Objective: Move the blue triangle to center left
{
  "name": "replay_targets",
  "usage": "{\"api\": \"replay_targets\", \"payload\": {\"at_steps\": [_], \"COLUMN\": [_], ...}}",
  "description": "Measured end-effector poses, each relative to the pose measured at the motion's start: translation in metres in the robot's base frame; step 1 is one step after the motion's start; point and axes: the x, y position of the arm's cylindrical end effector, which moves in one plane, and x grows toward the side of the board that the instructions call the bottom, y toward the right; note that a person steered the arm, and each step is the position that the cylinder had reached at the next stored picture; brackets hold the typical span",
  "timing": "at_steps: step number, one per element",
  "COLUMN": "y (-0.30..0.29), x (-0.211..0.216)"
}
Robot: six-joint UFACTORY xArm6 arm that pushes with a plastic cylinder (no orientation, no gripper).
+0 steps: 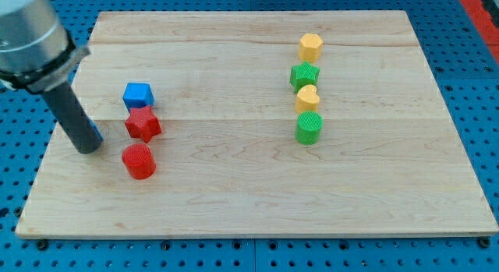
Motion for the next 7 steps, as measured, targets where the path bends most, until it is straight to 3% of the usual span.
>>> {"api": "replay_targets", "payload": {"at_steps": [1, 3, 5, 7], "y": [0.000, -0.015, -0.028, -0.028], "x": [-0.022, -0.001, -0.040, -0.051]}}
